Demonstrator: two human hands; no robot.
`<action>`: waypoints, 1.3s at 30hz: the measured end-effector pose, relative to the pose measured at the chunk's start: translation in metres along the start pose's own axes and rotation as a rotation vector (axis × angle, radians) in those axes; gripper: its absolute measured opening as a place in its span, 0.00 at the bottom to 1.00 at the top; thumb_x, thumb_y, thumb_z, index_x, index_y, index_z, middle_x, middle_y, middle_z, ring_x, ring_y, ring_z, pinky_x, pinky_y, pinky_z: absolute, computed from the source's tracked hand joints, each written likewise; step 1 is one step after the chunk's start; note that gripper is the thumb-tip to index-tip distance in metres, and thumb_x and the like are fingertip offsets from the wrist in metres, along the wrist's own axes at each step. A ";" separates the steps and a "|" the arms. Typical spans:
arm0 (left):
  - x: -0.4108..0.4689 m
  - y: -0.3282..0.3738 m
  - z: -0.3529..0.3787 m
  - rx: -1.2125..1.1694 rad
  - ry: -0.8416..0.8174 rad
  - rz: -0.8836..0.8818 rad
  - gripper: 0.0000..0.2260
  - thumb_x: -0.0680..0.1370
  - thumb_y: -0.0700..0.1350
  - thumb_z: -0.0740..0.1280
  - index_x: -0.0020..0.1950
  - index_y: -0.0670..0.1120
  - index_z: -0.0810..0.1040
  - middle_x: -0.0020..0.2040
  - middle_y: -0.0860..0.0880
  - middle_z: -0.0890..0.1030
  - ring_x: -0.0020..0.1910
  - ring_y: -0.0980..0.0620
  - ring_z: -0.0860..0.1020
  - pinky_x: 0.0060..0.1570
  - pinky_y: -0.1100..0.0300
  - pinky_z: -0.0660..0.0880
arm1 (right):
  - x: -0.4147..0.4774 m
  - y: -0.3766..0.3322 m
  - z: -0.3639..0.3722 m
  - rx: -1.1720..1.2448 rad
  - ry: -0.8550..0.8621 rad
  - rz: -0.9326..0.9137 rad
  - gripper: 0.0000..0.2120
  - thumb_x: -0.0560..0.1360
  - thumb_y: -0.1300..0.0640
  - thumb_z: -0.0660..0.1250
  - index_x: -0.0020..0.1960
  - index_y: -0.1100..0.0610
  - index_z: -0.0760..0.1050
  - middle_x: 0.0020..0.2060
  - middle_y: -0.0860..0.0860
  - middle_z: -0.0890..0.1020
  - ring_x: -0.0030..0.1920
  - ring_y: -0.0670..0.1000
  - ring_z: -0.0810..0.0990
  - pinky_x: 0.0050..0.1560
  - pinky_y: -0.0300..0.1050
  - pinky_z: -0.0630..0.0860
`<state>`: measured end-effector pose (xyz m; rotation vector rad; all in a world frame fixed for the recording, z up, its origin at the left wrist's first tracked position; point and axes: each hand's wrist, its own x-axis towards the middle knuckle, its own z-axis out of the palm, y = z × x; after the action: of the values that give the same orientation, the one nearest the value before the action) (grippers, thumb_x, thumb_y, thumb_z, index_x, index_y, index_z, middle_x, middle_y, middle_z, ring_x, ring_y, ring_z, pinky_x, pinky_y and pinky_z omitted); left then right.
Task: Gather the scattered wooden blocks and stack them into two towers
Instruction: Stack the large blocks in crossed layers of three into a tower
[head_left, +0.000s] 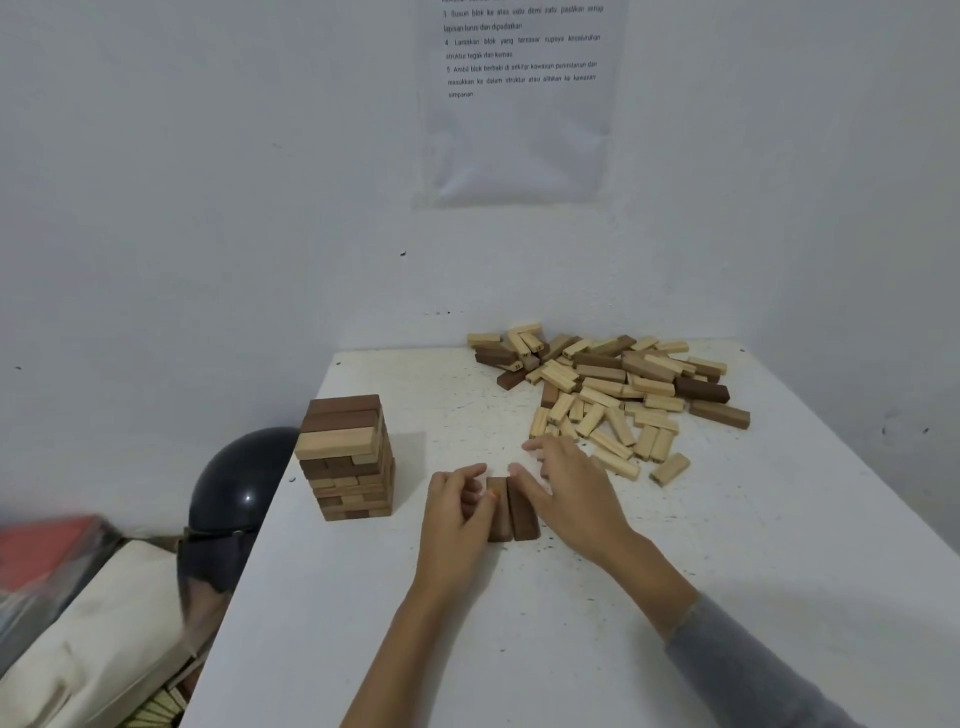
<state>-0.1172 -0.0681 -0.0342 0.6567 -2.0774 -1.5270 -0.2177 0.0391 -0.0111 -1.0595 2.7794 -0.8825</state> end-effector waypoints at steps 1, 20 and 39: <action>0.000 0.000 -0.002 -0.056 -0.006 -0.020 0.11 0.80 0.37 0.63 0.60 0.49 0.76 0.53 0.48 0.72 0.47 0.56 0.74 0.47 0.70 0.73 | -0.001 0.000 -0.002 0.083 0.022 0.003 0.14 0.80 0.52 0.59 0.64 0.52 0.69 0.55 0.48 0.72 0.54 0.50 0.74 0.58 0.48 0.68; 0.001 -0.009 -0.030 0.126 -0.364 0.036 0.38 0.69 0.46 0.78 0.73 0.64 0.64 0.67 0.62 0.72 0.62 0.63 0.72 0.60 0.65 0.71 | -0.016 0.028 0.011 0.471 0.025 -0.051 0.14 0.79 0.60 0.65 0.63 0.52 0.75 0.54 0.48 0.72 0.46 0.38 0.70 0.51 0.26 0.66; 0.004 -0.016 -0.029 0.143 -0.333 0.084 0.36 0.69 0.48 0.78 0.73 0.57 0.66 0.68 0.61 0.72 0.64 0.61 0.72 0.62 0.61 0.73 | -0.020 0.045 -0.004 0.403 -0.232 -0.178 0.41 0.70 0.56 0.76 0.74 0.40 0.58 0.63 0.40 0.71 0.53 0.43 0.70 0.49 0.31 0.67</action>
<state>-0.1008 -0.0965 -0.0418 0.3766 -2.4448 -1.5343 -0.2300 0.0810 -0.0346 -1.2498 2.2200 -1.1879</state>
